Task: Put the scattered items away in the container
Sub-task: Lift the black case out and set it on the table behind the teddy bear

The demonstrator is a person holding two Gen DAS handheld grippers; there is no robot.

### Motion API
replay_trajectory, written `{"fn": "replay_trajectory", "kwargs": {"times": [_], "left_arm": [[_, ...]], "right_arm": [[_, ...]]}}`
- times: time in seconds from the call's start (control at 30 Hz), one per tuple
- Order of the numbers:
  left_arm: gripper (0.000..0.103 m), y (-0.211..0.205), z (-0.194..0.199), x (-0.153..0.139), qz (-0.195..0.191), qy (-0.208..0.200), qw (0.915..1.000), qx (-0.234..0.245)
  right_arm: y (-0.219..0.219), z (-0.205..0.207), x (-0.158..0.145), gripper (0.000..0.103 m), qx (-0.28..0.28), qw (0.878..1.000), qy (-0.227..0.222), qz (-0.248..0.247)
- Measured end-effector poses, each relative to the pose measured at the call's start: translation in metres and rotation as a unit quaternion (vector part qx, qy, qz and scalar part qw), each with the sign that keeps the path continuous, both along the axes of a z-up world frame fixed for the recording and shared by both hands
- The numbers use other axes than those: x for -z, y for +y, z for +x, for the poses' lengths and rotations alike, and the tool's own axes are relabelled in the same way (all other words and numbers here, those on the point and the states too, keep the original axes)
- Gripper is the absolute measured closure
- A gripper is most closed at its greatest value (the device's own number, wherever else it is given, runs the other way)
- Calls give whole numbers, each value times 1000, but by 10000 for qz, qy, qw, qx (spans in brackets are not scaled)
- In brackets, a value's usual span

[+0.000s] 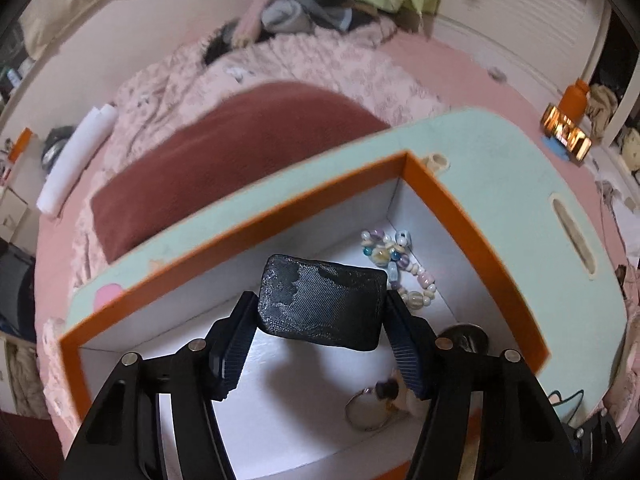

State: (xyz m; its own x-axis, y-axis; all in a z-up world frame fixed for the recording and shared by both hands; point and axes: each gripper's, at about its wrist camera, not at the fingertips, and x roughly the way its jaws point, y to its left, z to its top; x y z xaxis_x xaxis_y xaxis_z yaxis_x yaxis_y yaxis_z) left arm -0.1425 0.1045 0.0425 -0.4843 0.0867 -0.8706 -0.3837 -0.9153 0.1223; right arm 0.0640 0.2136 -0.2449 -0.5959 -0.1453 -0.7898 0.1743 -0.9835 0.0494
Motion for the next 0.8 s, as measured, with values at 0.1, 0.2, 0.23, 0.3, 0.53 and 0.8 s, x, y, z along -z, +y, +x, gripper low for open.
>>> {"fn": "replay_trajectory", "kwargs": {"times": [0.1, 0.2, 0.23, 0.3, 0.53, 0.8], "left_arm": [[41, -18, 23, -30, 396, 289, 9988, -16], [41, -35, 59, -55, 458, 862, 9952, 3], [41, -40, 72, -60, 435, 1013, 9939, 60], [40, -52, 98, -59, 482, 1051, 9931, 208], [41, -89, 140, -18, 458, 676, 9966, 65], [43, -93, 142, 11, 524, 353, 9979, -119]], "right_arm": [[0, 0, 0, 14, 0, 10000, 0, -2], [0, 0, 0, 14, 1, 10000, 1, -2], [0, 0, 0, 14, 1, 10000, 0, -2], [0, 0, 0, 14, 1, 10000, 0, -2], [0, 1, 1, 14, 2, 10000, -1, -2], [0, 1, 1, 13, 2, 10000, 1, -4]]}}
